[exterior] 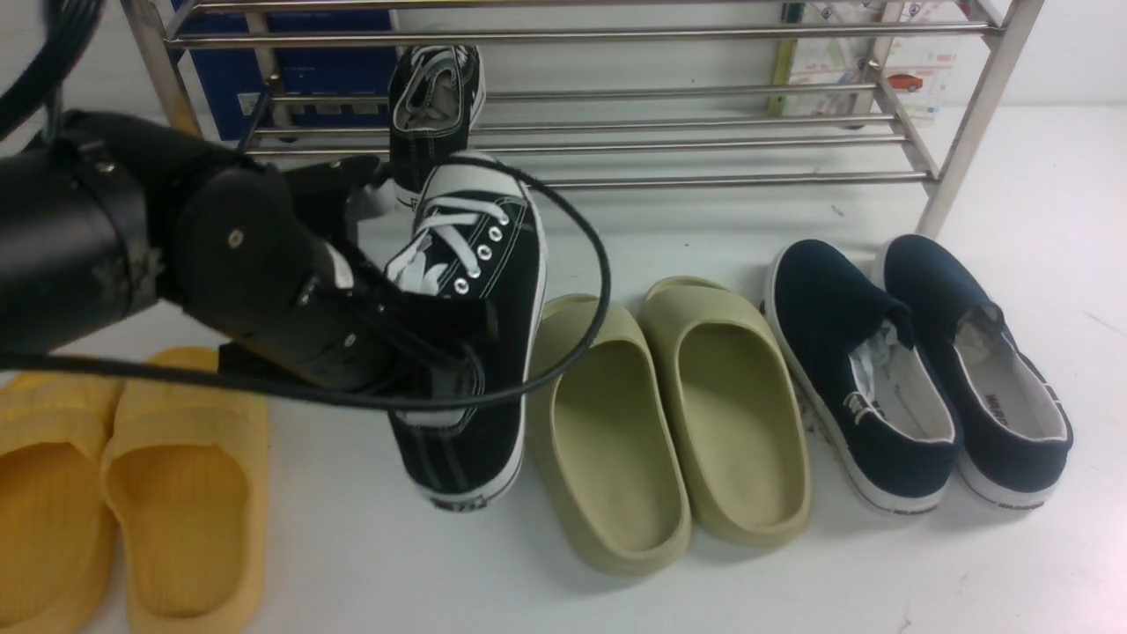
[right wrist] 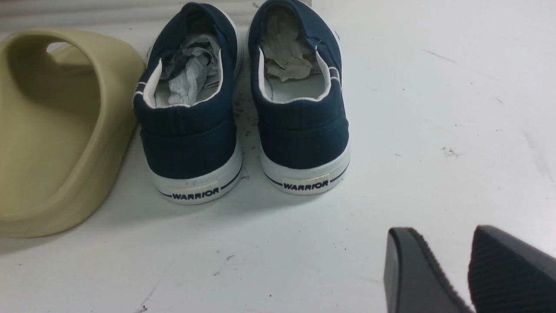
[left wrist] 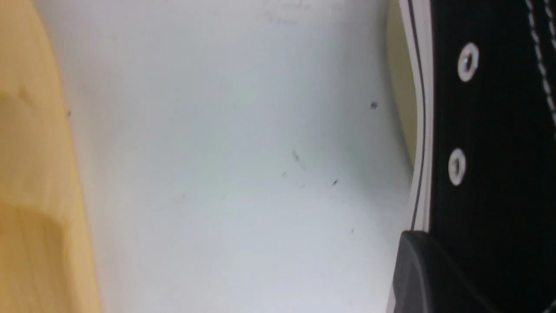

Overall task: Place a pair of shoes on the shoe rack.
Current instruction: Use the left arm to put a shoe into the shoe rack

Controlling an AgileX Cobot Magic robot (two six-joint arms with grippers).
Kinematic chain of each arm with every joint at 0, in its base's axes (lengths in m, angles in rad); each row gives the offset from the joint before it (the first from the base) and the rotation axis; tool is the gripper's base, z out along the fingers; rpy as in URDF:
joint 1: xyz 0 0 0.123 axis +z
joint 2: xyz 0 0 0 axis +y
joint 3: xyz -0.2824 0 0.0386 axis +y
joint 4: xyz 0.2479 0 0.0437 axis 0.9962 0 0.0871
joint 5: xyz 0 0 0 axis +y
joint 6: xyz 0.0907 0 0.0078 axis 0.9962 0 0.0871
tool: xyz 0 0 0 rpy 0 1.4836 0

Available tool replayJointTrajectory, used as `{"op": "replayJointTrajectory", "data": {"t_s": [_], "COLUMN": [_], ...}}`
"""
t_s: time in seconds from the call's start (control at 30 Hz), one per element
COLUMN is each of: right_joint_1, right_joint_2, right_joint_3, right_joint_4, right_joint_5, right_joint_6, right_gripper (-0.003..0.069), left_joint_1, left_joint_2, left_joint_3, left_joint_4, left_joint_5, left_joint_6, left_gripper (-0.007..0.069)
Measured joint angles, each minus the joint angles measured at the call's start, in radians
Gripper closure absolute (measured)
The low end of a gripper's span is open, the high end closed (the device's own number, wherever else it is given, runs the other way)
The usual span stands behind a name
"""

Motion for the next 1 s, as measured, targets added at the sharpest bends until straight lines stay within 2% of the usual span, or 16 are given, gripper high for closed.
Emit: {"op": "replayJointTrajectory", "data": {"t_s": [0.27,0.67,0.87,1.0], "right_joint_1": [0.000,0.000,0.000,0.000], "right_joint_2": [0.000,0.000,0.000,0.000], "right_joint_3": [0.000,0.000,0.000,0.000], "right_joint_4": [0.000,0.000,0.000,0.000], "right_joint_5": [0.000,0.000,0.000,0.000], "right_joint_6": [0.000,0.000,0.000,0.000], "right_gripper": [0.0419,0.0419,0.0419,0.0419], "left_joint_1": [0.000,0.000,0.001,0.001], "left_joint_2": [0.307,0.678,0.725,0.725], "left_joint_3": [-0.322,-0.884,-0.972,-0.976], "left_joint_4": [0.016,0.079,0.089,0.088], "left_joint_5": [0.022,0.186,0.238,0.216], "left_joint_6": [0.033,0.001,-0.005,0.000], "left_gripper": [0.0618,0.0618,0.0618,0.0618]}}
